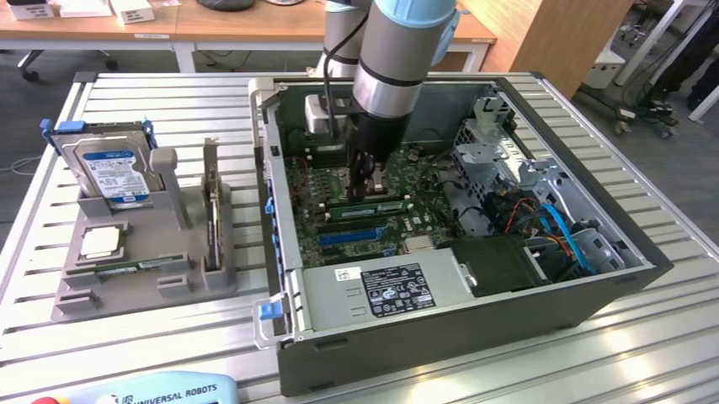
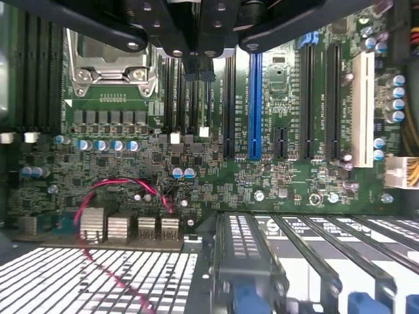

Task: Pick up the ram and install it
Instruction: 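Press down the ram until it locks into place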

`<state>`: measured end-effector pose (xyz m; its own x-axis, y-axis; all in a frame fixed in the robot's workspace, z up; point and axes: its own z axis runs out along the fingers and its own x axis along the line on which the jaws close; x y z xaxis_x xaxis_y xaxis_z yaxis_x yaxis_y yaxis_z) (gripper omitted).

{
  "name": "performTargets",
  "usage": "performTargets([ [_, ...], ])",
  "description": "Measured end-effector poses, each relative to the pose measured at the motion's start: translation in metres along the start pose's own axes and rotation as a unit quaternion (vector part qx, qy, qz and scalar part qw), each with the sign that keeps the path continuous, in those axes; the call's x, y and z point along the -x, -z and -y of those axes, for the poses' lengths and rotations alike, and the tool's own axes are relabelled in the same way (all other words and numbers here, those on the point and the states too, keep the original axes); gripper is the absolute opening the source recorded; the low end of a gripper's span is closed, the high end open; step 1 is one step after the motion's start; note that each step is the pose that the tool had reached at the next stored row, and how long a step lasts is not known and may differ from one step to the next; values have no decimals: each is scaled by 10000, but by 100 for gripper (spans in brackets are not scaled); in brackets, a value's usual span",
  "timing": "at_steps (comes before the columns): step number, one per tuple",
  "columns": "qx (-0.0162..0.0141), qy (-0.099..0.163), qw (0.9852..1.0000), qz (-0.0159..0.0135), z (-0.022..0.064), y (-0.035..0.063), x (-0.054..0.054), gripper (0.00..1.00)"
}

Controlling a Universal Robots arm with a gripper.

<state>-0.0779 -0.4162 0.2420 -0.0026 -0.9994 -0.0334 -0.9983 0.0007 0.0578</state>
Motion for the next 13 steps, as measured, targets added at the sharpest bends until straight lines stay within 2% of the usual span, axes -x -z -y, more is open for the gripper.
performTargets([
  [13,0,0,10000,-3,-20,347,11,10],
])
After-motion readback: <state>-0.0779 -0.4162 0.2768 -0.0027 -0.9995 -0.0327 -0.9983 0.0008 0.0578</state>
